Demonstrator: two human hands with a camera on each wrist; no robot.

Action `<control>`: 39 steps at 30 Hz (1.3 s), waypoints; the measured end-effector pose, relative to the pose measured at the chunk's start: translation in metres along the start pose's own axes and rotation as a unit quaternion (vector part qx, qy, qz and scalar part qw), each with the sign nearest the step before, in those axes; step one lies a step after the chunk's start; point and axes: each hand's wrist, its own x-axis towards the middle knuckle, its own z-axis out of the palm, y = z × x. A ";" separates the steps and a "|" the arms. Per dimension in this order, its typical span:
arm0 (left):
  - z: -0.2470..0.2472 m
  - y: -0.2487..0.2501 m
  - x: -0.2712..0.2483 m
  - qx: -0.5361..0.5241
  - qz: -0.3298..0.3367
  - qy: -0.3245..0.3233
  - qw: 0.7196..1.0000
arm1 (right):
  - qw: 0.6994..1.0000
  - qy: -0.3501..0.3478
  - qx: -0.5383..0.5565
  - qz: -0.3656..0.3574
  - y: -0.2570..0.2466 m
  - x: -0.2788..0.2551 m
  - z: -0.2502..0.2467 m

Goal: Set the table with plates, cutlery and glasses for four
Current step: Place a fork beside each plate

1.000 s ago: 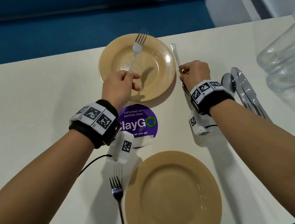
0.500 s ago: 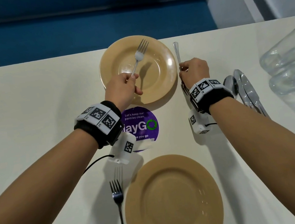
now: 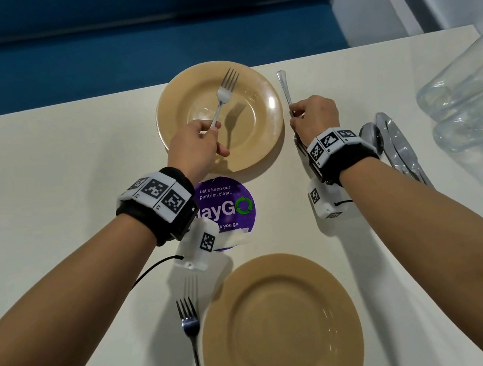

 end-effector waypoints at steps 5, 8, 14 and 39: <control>0.000 0.000 0.001 -0.003 0.003 0.005 1.000 | 0.999 0.013 -0.036 -0.034 -0.001 0.002 -0.002; 0.000 0.001 0.002 -0.004 0.003 0.009 1.000 | 0.999 0.005 -0.041 -0.029 -0.002 0.005 -0.001; -0.002 0.004 0.003 0.000 0.003 0.008 1.000 | 0.999 0.003 -0.035 -0.037 -0.010 0.008 0.000; -0.037 -0.002 -0.010 0.032 0.019 0.041 0.998 | 0.982 0.071 0.103 -0.139 -0.080 -0.032 -0.017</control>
